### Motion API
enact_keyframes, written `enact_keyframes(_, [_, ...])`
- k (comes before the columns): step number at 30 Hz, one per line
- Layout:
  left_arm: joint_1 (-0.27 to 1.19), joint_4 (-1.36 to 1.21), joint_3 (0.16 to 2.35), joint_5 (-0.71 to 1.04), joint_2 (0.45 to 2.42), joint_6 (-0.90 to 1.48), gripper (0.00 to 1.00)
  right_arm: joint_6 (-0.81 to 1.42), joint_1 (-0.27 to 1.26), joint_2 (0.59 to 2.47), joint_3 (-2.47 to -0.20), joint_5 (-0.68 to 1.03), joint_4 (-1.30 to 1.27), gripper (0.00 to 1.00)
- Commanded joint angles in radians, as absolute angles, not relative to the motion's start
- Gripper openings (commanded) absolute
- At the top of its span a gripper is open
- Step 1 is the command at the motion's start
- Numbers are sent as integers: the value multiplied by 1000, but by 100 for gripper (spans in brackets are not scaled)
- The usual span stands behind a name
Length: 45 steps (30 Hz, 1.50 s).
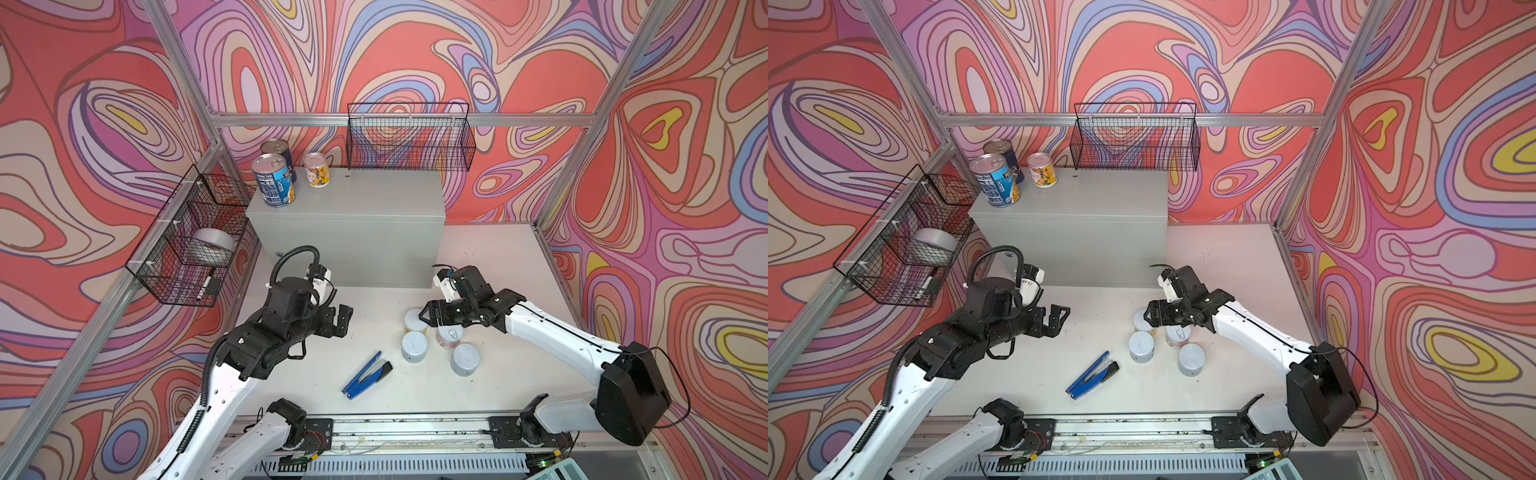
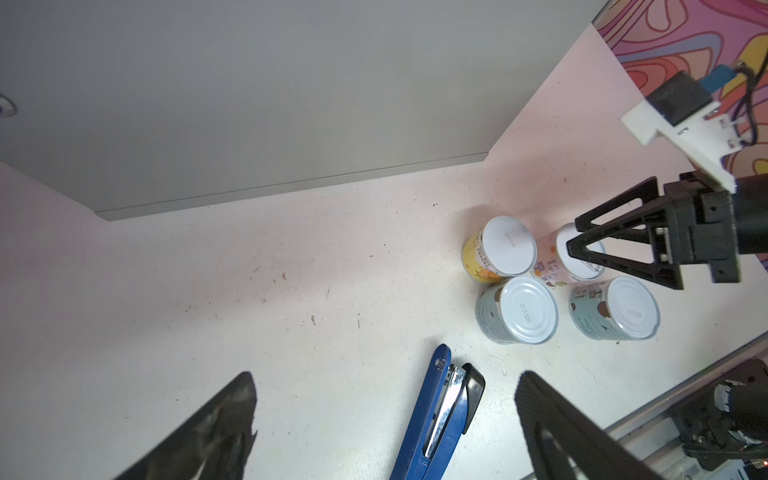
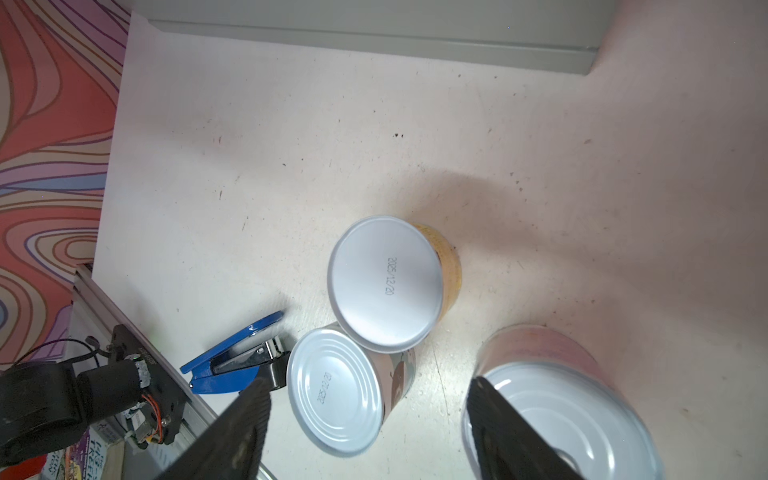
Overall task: Place and organize the canned foods onto the counter
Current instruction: 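Lower the right gripper around the yellow-labelled can and close it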
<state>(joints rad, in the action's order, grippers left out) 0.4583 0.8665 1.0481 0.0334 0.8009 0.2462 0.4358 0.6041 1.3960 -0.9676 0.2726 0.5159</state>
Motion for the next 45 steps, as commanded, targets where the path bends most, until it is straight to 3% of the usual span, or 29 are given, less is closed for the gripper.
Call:
enact_keyframes(1, [462, 924, 995, 21, 744, 218, 100, 490, 662, 1432, -954, 196, 482, 77])
enact_keyframes(11, [462, 833, 859, 31, 596, 203, 100, 541, 794, 1506, -1046, -51, 607, 78])
enact_keyframes(31, [462, 689, 741, 232, 485, 174, 100, 597, 795, 1601, -1077, -61, 556, 85])
enact_keyframes(45, [462, 689, 741, 219, 508, 167, 100, 613, 794, 1674, -1099, -55, 503, 82])
